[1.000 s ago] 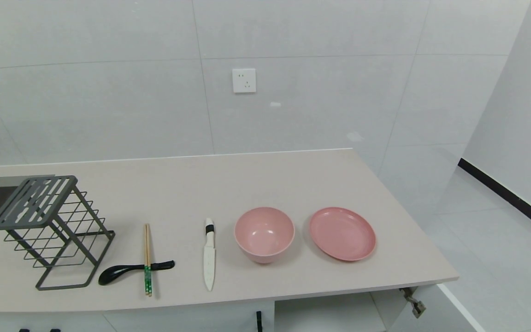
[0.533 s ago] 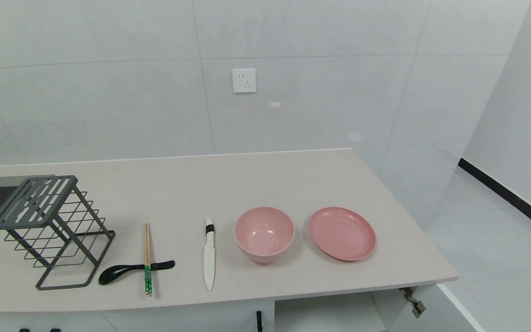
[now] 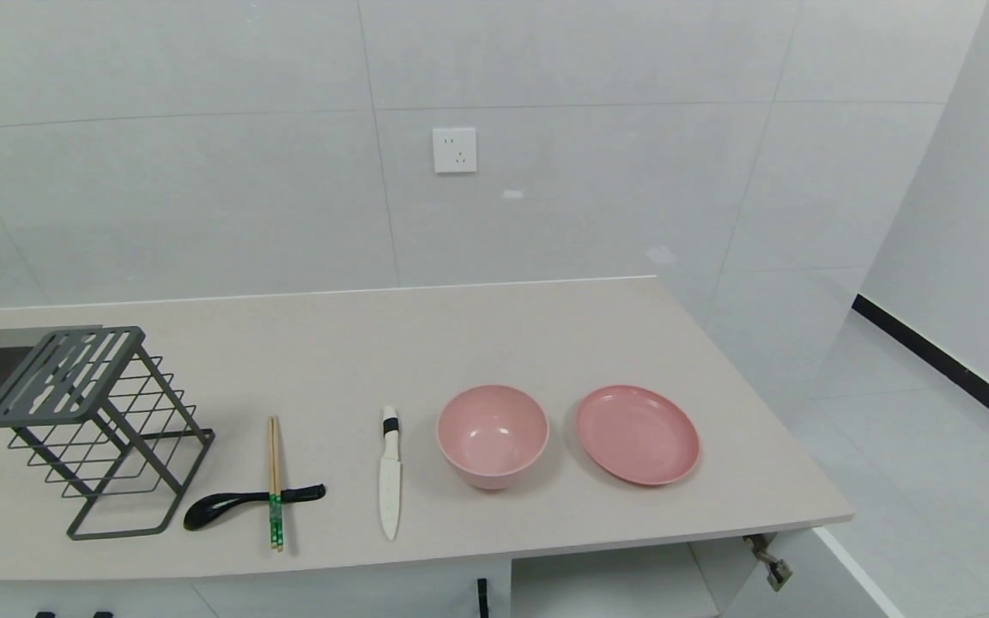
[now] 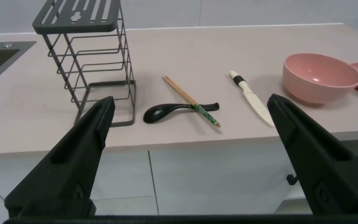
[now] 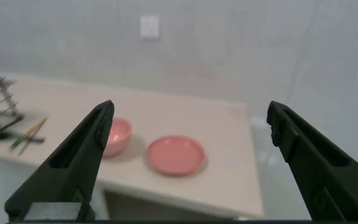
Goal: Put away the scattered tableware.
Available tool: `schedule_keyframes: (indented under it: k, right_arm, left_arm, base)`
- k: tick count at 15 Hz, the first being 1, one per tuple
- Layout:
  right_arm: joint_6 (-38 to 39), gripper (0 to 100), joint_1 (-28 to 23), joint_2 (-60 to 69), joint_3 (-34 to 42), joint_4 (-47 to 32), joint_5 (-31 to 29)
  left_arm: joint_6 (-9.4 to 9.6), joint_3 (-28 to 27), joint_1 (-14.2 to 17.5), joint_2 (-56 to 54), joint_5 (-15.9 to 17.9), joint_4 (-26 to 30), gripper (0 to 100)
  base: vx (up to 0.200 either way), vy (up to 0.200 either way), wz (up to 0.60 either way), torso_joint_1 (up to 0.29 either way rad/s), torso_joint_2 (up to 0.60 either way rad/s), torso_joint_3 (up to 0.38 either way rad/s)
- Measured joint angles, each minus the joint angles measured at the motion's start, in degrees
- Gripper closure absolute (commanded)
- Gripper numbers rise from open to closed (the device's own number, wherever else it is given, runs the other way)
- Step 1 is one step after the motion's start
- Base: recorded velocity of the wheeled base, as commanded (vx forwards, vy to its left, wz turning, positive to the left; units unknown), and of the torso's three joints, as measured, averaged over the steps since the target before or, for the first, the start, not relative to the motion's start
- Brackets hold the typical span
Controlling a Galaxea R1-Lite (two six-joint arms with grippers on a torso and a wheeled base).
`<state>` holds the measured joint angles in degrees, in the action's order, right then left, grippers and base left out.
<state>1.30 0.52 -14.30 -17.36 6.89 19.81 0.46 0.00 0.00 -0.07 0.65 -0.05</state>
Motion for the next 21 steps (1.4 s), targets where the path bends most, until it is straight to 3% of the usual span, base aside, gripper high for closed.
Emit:
schedule_keyframes:
  k: [4, 10, 15, 21]
  right_arm:
    - [-0.3, 0, 3.1, -12.1, -0.8, -4.2, 4.4]
    - [-0.6, 0, 10.4, -27.9, -1.1, 0.9, 9.6]
    - [-4.5, 0, 10.8, -47.1, -1.2, 13.8, 9.3]
    - [-6.9, 0, 11.4, -68.9, -4.0, 26.1, 4.2]
  left_arm:
    - [-0.04, 0.0, 0.0, 0.0, 0.0, 0.0, 0]
    - [-0.28, 0.0, 0.0, 0.0, 0.0, -0.1, 0]
    - [-0.22, 0.0, 0.0, 0.0, -0.1, 0.0, 0]
    - [-0.11, 0.0, 0.0, 0.0, -0.1, 0.0, 0]
  base:
    - [0.000, 0.000, 0.00, 0.000, 0.00, 0.000]
    - [0.000, 0.000, 0.00, 0.000, 0.00, 0.000]
    - [0.000, 0.000, 0.00, 0.000, 0.00, 0.000]
    - [0.000, 0.000, 0.00, 0.000, 0.00, 0.000]
